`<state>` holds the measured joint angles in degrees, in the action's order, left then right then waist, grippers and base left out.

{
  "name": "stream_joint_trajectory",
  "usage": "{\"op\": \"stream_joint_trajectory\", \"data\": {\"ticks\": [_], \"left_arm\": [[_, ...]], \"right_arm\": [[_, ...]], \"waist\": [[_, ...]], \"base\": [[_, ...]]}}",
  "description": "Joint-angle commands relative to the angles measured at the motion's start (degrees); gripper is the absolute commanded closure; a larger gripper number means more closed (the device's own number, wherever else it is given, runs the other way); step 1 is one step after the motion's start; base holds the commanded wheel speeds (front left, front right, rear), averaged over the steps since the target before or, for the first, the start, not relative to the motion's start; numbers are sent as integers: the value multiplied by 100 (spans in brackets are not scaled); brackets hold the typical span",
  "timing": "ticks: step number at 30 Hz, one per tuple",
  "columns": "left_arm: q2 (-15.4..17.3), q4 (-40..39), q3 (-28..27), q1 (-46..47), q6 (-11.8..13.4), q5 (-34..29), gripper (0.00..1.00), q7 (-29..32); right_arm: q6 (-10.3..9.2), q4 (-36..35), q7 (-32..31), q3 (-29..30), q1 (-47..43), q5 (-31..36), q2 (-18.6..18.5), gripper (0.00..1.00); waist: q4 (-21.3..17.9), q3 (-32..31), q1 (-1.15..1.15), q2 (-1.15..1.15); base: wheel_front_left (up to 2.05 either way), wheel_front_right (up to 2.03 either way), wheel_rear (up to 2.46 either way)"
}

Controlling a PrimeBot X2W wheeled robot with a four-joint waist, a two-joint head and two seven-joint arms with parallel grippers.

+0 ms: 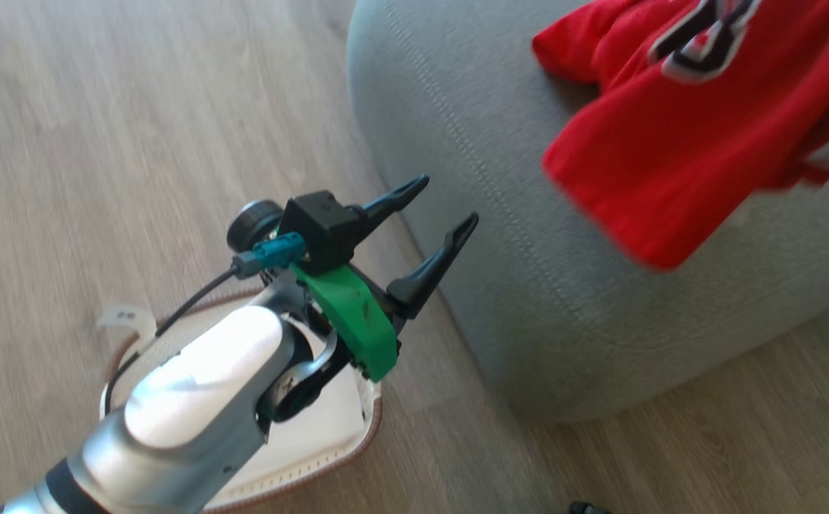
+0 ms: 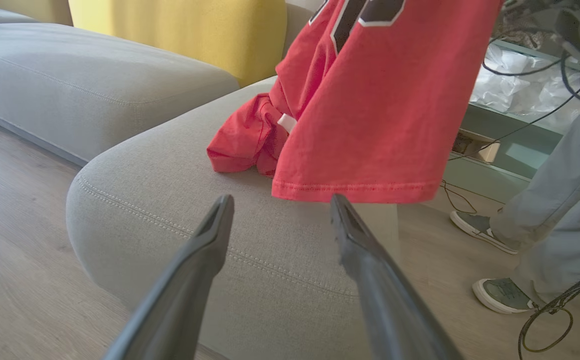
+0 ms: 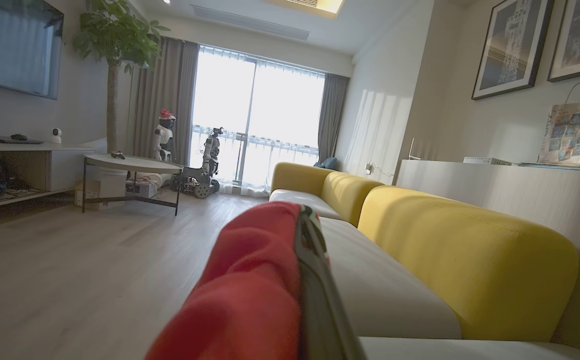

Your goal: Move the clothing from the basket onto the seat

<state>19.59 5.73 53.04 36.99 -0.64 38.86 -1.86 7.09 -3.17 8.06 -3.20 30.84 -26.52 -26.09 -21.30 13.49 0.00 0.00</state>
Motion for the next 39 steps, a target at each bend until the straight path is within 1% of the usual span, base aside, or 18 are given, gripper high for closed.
{"op": "stream_joint_trajectory", "data": {"ticks": [1,6,7,8,10,13,14,19,24,27,30,34,35,36,37,39], "left_arm": [[115,-204,-211,402,-37,-69,0,37],[110,-231,-191,619,-72,-122,0,143],[114,-239,-190,665,-78,-133,0,168],[120,-256,-183,760,-94,-160,0,215],[116,-272,-173,855,-113,-187,0,254],[102,-286,-160,991,-137,-228,0,298],[102,-286,-160,991,-137,-228,0,298],[55,-269,-148,1159,-164,-277,0,302],[8,-224,-156,1275,-184,-294,0,255],[-10,-197,-162,1321,-184,-308,0,217],[-16,-162,-164,1340,-185,-309,0,180],[-20,-108,-166,1342,-189,-293,0,135],[-23,-94,-167,1341,-188,-287,0,126],[-26,-83,-169,1341,-185,-281,0,117],[-29,-72,-171,1343,-183,-277,0,108],[-39,-51,-172,1344,-179,-267,0,89]], "right_arm": [[40,21,2,74,360,-72,-281,100],[40,836,106,331,1087,-263,-634,100],[40,1026,108,346,1227,-232,-702,100],[40,1429,128,340,1508,-121,-820,100],[40,1872,153,290,1755,32,-912,100],[40,2539,193,180,2074,194,-976,100],[40,2539,193,180,2074,194,-976,100],[40,3478,171,-71,2386,393,-962,100],[40,4264,50,-384,2548,485,-953,100],[40,4647,-245,-706,2597,484,-976,100],[40,5038,-780,-922,2679,323,-983,100],[40,5166,-1625,-1379,2769,-194,-1001,100],[40,5134,-1844,-1520,2773,-352,-1035,89],[40,5083,-2030,-1644,2779,-517,-1085,84],[40,5022,-2194,-1745,2781,-686,-1134,75],[40,4891,-2448,-1922,2781,-984,-1245,53]], "waist": [[195,240,0,0],[425,654,0,0],[469,750,0,0],[557,939,0,0],[650,1115,0,0],[785,1360,0,0],[785,1360,0,0],[976,1636,0,0],[1137,1816,0,0],[1207,1891,0,0],[1245,1916,0,0],[1265,1898,0,0],[1265,1888,0,0],[1263,1879,0,0],[1261,1869,0,0],[1258,1840,0,0]], "base": [[0,0,0],[0,0,0],[0,0,0],[0,0,0],[0,0,0],[0,0,0],[0,0,0],[0,0,0],[0,0,0],[0,0,0],[0,0,0],[0,0,0],[0,0,0],[0,0,0],[0,0,0],[0,0,0]]}}
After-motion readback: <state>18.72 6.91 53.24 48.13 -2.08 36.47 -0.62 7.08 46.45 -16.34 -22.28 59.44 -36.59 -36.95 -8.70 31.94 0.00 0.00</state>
